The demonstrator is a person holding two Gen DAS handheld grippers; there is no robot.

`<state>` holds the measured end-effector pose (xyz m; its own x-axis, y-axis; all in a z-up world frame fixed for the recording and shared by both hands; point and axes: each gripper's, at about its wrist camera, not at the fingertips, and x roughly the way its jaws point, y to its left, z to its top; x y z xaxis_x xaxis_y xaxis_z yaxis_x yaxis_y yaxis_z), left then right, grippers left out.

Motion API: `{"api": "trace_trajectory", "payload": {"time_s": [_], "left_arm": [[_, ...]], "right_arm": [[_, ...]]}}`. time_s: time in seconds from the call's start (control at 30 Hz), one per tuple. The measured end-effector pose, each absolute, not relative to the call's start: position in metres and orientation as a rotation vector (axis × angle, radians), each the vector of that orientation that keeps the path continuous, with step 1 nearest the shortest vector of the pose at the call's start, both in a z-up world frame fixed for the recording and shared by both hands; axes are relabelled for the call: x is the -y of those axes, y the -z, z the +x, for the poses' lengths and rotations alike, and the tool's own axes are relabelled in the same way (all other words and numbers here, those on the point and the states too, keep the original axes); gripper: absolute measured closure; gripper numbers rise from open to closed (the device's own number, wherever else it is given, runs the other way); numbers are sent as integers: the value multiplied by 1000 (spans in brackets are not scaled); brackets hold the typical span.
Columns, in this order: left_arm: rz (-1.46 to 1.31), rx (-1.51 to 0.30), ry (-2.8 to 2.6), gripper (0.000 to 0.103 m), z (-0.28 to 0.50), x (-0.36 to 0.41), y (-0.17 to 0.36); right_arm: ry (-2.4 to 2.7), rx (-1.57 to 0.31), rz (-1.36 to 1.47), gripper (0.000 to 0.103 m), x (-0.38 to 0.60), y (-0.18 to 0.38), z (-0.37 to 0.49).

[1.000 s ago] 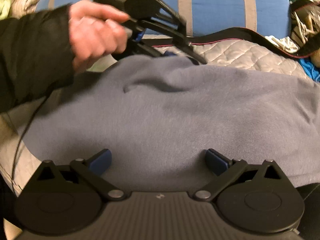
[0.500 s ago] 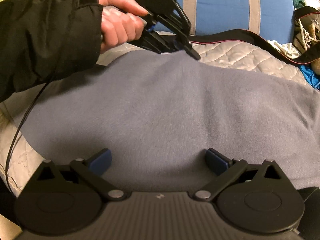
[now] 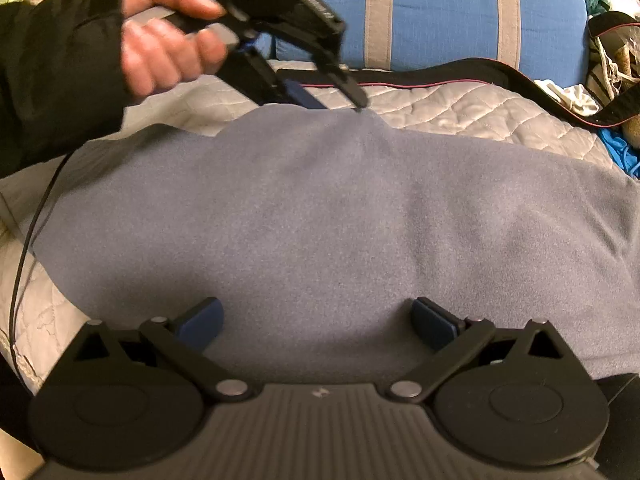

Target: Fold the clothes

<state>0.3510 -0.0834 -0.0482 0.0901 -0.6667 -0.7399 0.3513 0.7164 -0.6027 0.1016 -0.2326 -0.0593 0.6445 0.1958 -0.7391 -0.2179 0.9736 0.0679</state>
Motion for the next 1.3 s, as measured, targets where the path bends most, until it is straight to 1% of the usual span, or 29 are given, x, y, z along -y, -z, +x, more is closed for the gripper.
{"api": "trace_trajectory", "payload": {"time_s": [0.2, 0.3, 0.37, 0.63, 0.77, 0.83, 1.0, 1.07, 1.13, 1.17, 1.2, 1.23, 1.27, 1.3], "left_arm": [[-273, -1212, 740, 68, 339, 55, 37], [-247, -1154, 733, 68, 329, 44, 30], [-238, -1100, 719, 68, 320, 38, 25], [-143, -904, 694, 68, 283, 26, 19], [-96, -805, 669, 68, 268, 15, 16], [-92, -790, 662, 68, 265, 10, 15], [8, -801, 660, 68, 263, 11, 13], [35, -811, 693, 68, 263, 10, 14], [56, -812, 709, 68, 262, 6, 16], [70, -814, 705, 68, 262, 4, 18], [82, -817, 698, 68, 263, 3, 19], [92, -821, 692, 68, 263, 2, 20], [100, -823, 693, 68, 263, 1, 21], [106, -823, 698, 68, 263, 1, 21]], "right_arm": [[-235, -837, -27, 0, 233, 60, 103], [-234, -834, -15, 0, 234, 59, 102], [-246, -815, 46, 0, 241, 56, 103], [-400, -686, 166, 4, 284, 17, 137], [-519, -624, 94, 7, 310, 0, 185], [-552, -654, 91, 15, 322, 1, 213], [-655, -789, 199, 19, 345, 23, 282], [-693, -848, 255, 22, 350, 36, 302], [-731, -895, 289, 29, 350, 46, 315], [-758, -922, 293, 31, 348, 51, 321], [-787, -951, 295, 35, 345, 55, 326], [-804, -970, 294, 41, 342, 59, 329], [-820, -987, 292, 44, 340, 63, 332], [-838, -1006, 301, 53, 338, 67, 335]]}}
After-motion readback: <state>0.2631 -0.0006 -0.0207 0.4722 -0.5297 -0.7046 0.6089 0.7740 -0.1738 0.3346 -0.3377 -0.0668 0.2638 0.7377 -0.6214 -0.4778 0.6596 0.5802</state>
